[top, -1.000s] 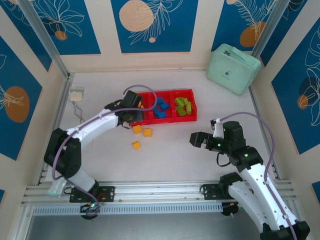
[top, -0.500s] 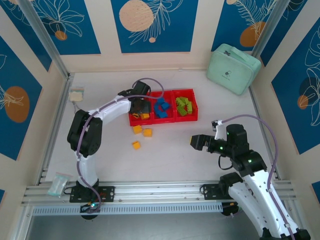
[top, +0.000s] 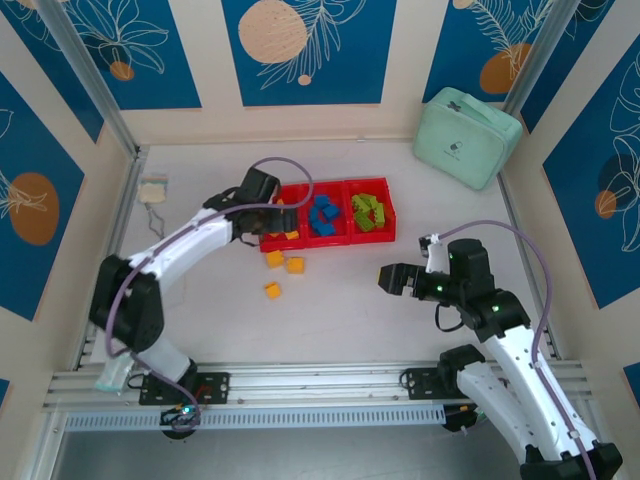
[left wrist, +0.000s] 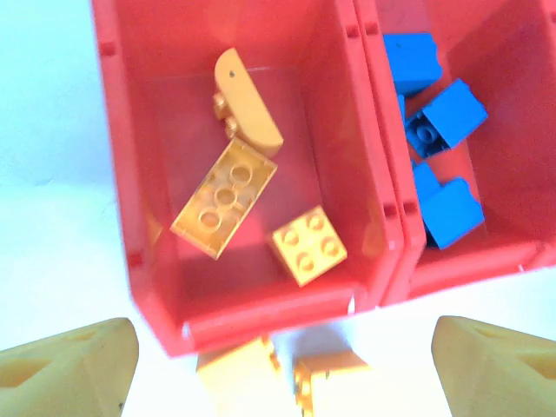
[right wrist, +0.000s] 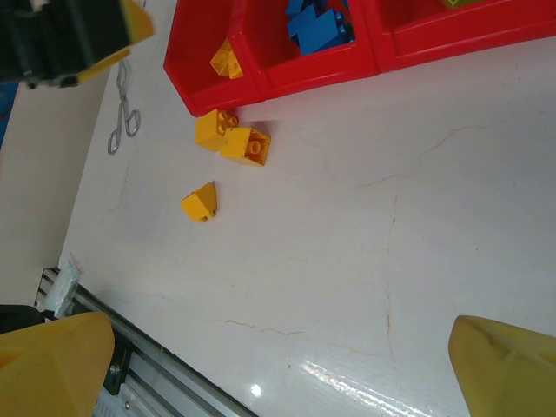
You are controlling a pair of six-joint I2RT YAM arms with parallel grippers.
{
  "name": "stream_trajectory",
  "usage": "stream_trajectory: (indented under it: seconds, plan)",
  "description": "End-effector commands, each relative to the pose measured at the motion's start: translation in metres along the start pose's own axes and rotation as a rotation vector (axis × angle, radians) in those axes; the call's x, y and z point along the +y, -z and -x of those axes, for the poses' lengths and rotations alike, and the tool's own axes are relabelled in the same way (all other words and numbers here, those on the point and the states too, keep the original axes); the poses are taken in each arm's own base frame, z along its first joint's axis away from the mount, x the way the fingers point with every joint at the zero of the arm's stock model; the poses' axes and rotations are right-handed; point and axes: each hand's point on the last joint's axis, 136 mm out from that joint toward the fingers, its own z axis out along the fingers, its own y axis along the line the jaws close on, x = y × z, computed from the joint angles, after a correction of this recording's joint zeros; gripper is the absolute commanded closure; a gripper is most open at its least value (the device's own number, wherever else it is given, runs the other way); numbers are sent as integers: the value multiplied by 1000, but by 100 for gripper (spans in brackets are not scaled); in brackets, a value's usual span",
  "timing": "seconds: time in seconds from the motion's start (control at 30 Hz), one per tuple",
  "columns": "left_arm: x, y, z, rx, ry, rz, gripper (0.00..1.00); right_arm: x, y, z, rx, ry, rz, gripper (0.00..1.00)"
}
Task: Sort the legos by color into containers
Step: Place the lego in the container, then pick up the lego from the center of the table.
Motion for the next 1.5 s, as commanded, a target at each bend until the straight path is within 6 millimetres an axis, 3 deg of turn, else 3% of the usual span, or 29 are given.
stream_trajectory:
  seconds: [0.0, 0.3, 0.5, 0.73, 1.0, 1.27, 1.47]
  plan:
    - [10, 12, -36, 39, 21, -1, 12, 6, 0, -2, 15, 15, 29, 1]
    - [26, 16, -149, 168, 125, 8, 8, 3, -28, -1, 84, -49, 68, 1]
    - [20, 6, -182, 218, 121, 36, 8, 1, -40, 1, 117, -70, 72, 1]
    - [17, -10, -174, 184, 189, 69, 12, -1, -43, -2, 147, -95, 64, 1]
    - [17, -26, -171, 177, 284, 124, 27, -3, -40, -8, 148, -109, 60, 1]
    - [15, -27, -159, 140, 276, 151, 37, -9, -40, -8, 143, -112, 29, 1]
    - [22, -30, -162, 150, 265, 196, 41, -7, -43, -7, 149, -129, 42, 1]
